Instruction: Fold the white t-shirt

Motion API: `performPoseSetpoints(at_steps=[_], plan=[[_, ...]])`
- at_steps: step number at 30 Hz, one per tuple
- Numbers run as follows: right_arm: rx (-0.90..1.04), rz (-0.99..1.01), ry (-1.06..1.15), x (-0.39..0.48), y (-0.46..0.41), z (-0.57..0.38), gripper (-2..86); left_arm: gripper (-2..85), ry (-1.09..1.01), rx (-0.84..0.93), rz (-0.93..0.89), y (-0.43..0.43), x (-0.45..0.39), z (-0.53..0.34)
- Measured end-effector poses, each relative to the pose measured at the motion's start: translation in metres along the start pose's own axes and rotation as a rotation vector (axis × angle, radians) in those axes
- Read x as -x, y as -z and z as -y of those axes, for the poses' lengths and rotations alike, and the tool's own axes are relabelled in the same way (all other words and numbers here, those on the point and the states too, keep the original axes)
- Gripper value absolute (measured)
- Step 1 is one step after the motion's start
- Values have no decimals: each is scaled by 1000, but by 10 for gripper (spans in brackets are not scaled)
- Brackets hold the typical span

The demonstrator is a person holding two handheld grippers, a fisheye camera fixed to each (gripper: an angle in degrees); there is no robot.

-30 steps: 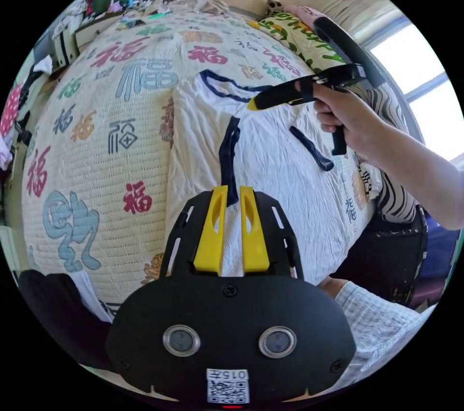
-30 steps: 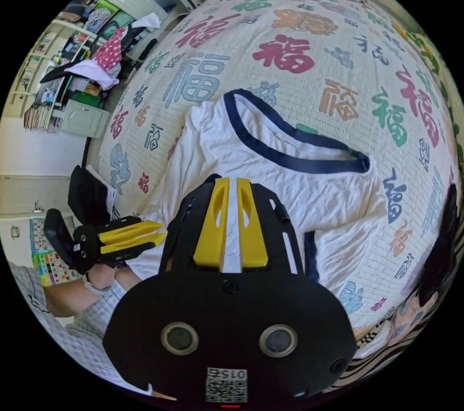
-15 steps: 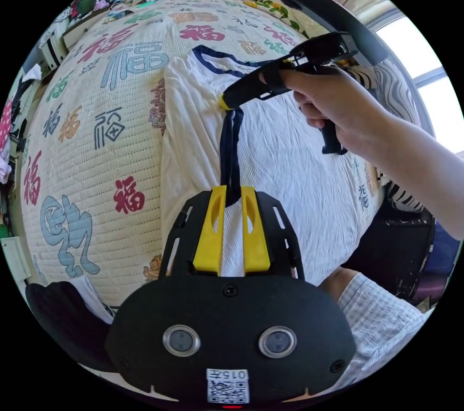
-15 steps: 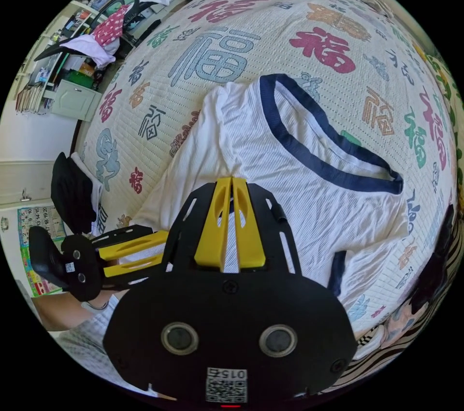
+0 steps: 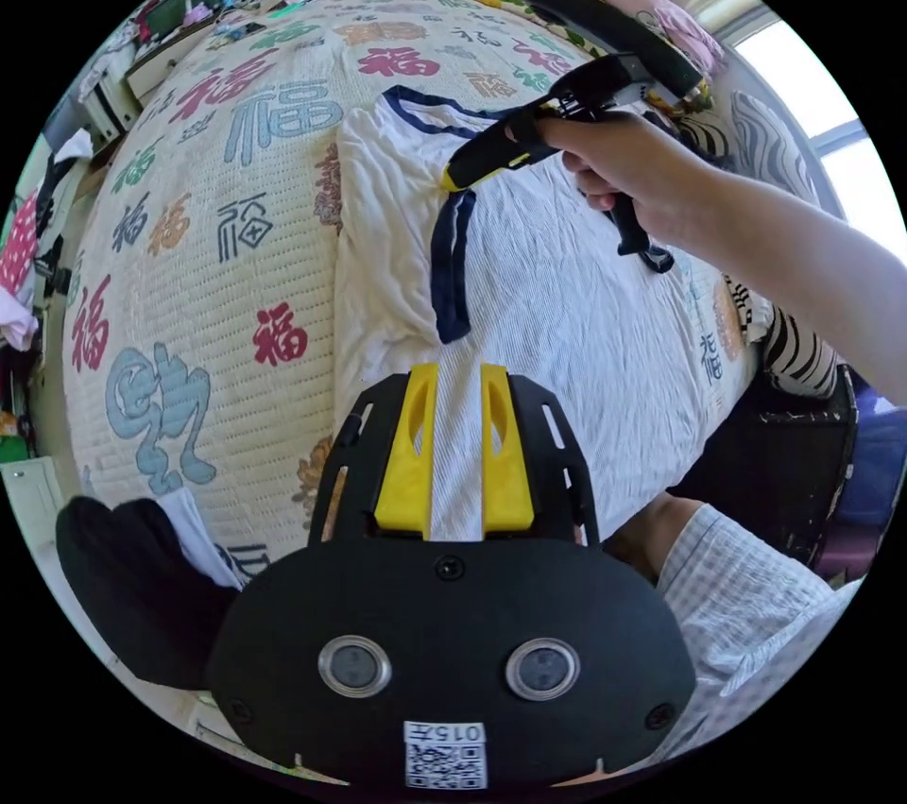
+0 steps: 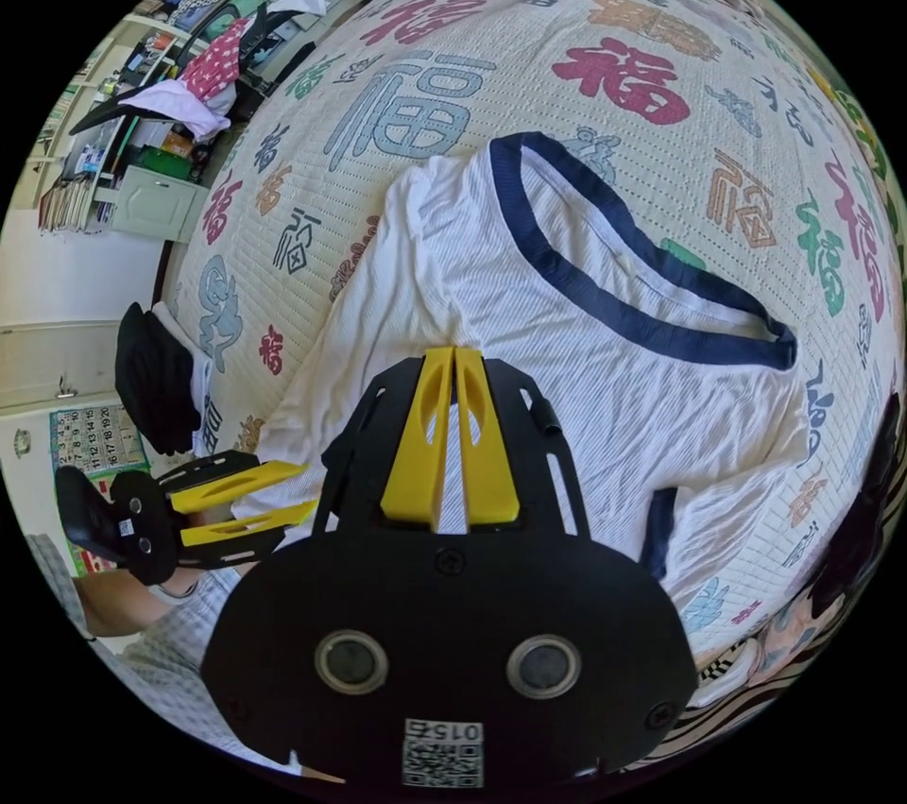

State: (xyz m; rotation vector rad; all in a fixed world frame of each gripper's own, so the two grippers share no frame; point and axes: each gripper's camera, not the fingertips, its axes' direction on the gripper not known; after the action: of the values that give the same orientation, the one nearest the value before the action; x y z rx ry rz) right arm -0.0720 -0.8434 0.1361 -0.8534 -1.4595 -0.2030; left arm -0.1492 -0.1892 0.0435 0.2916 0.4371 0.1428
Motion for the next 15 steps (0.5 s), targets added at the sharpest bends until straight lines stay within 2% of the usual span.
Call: performPoseSetpoints(at_steps=[4, 7, 11, 15], plan=[[-5, 14, -6, 1, 12, -4, -6, 72, -42, -11, 89, -1, -13, 1], [-7, 11, -10, 4, 23, -9, -5, 72, -205, -32, 192, -5, -35, 30], [11, 10, -13, 6, 34, -13, -4, 72, -461, 104, 382, -43, -73, 60], [34, 5, -16, 10, 46, -18, -4, 63, -618, 127, 502, -68, -93, 52]])
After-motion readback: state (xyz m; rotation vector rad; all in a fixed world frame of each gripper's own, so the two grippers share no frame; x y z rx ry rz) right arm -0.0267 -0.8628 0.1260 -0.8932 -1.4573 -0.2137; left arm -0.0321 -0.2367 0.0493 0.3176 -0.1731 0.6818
